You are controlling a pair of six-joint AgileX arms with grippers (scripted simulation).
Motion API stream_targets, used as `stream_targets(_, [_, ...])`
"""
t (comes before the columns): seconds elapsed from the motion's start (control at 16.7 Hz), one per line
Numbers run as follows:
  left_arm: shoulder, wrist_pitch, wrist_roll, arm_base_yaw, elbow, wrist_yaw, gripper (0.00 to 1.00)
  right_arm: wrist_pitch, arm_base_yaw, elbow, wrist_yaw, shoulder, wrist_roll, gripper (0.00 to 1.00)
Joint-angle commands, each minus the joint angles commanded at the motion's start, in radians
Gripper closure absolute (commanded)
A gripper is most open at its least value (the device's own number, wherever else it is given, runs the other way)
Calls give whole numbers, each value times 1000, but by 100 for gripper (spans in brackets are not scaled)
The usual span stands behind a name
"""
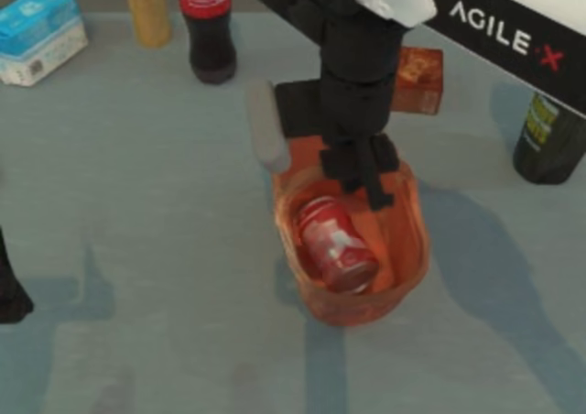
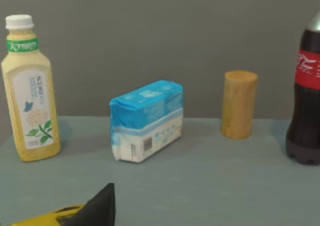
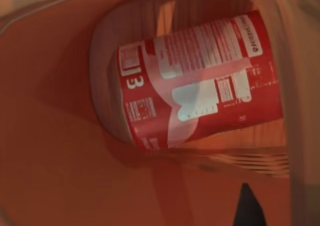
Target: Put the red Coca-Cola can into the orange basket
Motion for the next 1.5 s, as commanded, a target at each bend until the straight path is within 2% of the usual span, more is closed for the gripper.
stream_targets(1.14, [0,0,0,0,0,0,0,-4,-1,4,0,2,-1,100])
stream_targets(1.5, [0,0,0,0,0,0,0,-181,-23,185,0,7,-31,100])
